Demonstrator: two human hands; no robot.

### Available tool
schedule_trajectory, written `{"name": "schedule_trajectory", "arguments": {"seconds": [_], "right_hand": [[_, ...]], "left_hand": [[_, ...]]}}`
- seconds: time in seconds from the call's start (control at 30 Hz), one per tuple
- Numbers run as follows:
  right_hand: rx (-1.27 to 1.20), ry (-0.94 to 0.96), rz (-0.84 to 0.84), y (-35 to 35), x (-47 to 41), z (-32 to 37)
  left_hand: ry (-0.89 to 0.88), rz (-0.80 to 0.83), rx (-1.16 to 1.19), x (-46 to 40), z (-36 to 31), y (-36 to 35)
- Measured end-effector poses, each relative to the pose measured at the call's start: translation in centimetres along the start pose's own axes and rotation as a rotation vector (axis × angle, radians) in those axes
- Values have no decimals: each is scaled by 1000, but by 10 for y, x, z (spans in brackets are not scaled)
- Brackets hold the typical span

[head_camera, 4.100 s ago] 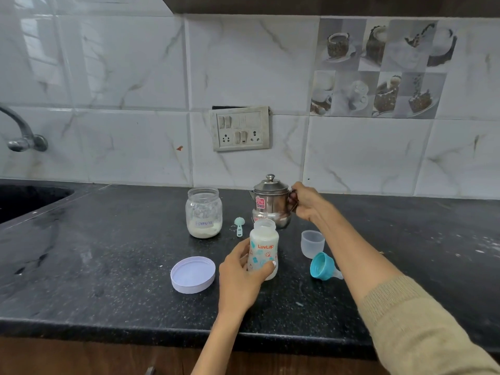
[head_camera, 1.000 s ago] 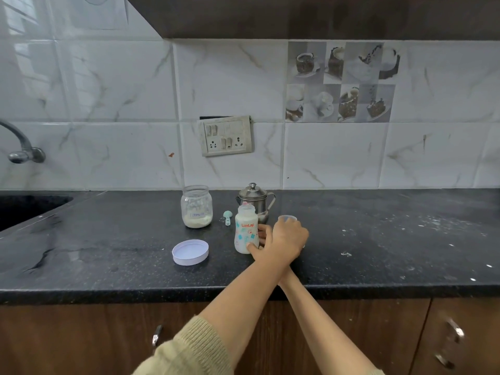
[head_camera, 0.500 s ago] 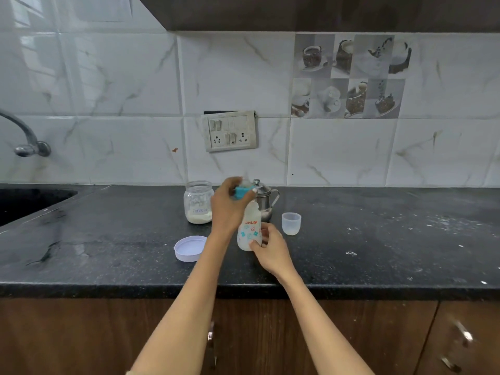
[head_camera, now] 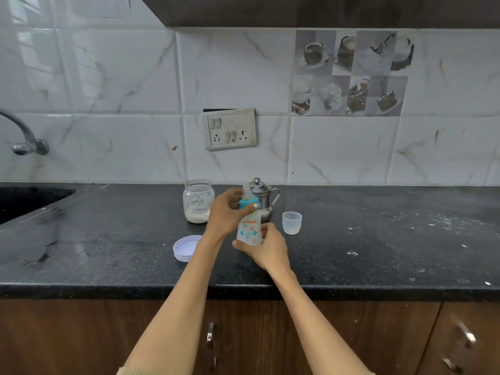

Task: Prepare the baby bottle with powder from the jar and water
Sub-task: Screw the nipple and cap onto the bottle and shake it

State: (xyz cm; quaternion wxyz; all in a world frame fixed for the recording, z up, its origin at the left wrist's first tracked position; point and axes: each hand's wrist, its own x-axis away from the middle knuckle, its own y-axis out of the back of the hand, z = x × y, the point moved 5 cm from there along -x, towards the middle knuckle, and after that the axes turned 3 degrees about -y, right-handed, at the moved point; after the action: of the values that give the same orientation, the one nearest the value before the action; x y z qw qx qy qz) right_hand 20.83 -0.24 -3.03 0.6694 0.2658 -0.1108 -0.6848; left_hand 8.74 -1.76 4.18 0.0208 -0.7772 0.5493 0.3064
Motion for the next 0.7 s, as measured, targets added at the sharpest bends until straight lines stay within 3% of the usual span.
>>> {"name": "schedule_trajectory", "arguments": {"seconds": [0.17, 0.37, 0.7], "right_hand": [[146, 35, -99, 1, 1, 8], [189, 66, -109, 4, 0, 9], [213, 59, -109, 5, 0, 8]], "left_hand": [[44, 206, -3, -11, 2, 3], [33, 319, -30, -19, -4, 4], [48, 226, -37, -16, 6, -3]]}}
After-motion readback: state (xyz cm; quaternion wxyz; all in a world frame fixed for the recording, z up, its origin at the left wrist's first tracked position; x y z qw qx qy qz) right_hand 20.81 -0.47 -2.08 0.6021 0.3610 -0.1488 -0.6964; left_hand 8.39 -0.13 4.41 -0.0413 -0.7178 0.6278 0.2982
